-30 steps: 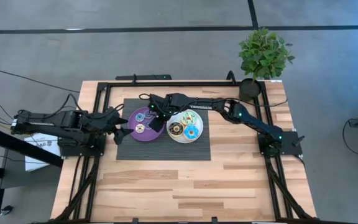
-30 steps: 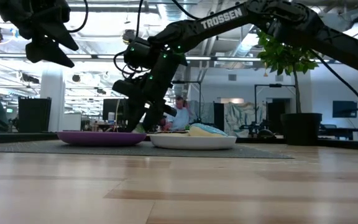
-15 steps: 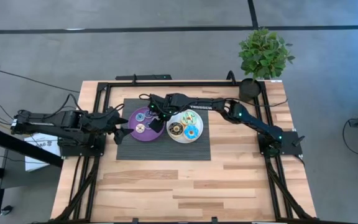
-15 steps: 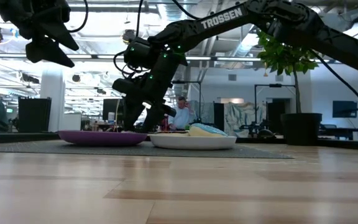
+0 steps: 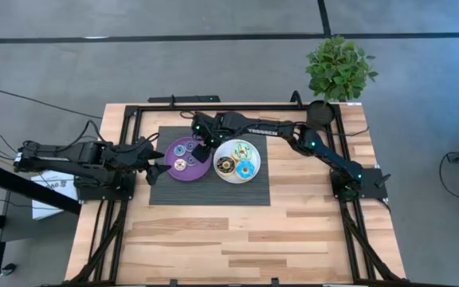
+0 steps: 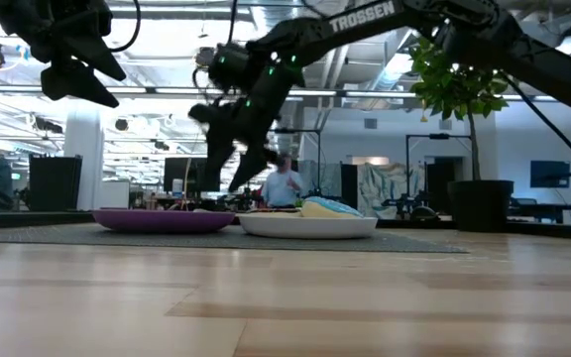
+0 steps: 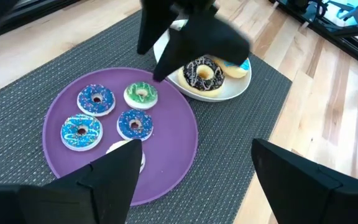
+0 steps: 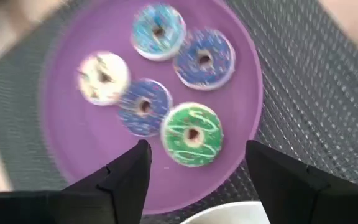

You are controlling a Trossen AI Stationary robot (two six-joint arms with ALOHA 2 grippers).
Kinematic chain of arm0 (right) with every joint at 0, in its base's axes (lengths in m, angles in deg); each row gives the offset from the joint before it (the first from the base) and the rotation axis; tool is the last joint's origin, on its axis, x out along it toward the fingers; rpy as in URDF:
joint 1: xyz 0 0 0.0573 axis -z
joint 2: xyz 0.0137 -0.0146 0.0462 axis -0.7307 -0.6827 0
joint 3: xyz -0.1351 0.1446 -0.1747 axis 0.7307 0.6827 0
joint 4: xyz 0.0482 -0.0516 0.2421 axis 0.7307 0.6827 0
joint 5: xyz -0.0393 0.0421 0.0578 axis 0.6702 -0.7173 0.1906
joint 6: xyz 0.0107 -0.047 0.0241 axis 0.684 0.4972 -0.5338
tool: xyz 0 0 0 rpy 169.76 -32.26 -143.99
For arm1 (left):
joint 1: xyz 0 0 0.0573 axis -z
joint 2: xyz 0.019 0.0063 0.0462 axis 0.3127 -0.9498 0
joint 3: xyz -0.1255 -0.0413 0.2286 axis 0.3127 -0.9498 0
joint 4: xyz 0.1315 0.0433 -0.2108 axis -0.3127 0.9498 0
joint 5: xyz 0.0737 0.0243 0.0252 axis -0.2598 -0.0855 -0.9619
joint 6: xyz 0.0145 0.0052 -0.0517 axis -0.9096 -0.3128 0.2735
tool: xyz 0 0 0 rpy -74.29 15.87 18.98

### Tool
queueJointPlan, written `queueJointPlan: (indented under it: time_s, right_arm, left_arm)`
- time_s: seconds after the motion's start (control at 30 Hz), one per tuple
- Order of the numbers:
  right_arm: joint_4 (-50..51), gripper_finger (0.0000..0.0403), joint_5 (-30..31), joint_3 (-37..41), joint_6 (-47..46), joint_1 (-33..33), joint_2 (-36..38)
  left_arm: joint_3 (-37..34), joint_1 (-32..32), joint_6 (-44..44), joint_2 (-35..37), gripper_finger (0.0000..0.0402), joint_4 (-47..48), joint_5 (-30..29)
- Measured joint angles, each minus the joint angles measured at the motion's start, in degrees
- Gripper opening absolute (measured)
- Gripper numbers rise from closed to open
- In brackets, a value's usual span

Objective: Pick & Place donuts
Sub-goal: Return to Home Position

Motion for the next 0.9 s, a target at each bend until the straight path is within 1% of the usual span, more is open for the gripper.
queueJointPlan:
  time_s: [0.17,0.27,0.37,0.5,0.6,0.67,0.8,0.9]
  right_arm:
    - [2.36,0.0250,-0.06,-0.04,0.66,-0.38,4.06]
    - [2.42,0.0236,1.25,0.92,2.75,-1.59,5.99]
    - [2.26,0.0199,3.09,3.69,3.93,-3.59,7.58]
    - [-0.97,0.0126,3.39,9.29,3.98,-5.65,10.58]
    - [-4.46,0.0078,4.65,15.26,3.55,-6.88,13.86]
    - [-7.10,0.0054,6.01,20.46,2.45,-7.75,16.64]
    - [-15.89,0.0021,6.23,33.42,0.67,-9.76,23.89]
    - [-25.16,0.0005,6.23,44.69,-1.24,-11.20,30.59]
  left_arm:
    - [0.00,-0.01,-3.49,-0.02,0.0297,0.03,-0.53]
    - [0.00,-0.01,-5.27,0.01,0.0297,0.00,-1.18]
    - [0.00,0.00,-5.14,-0.02,0.0297,0.02,-1.19]
    - [0.00,0.00,-5.03,-0.02,0.0297,0.02,-0.54]
    - [0.00,0.01,-5.03,-0.02,0.0297,0.02,-0.09]
    - [0.00,0.01,-5.04,-0.02,0.0297,0.12,-0.07]
    - [0.00,0.00,-4.63,-0.02,0.0297,0.95,-0.02]
    - [0.00,-0.01,-3.53,-0.02,0.0297,0.81,-0.13]
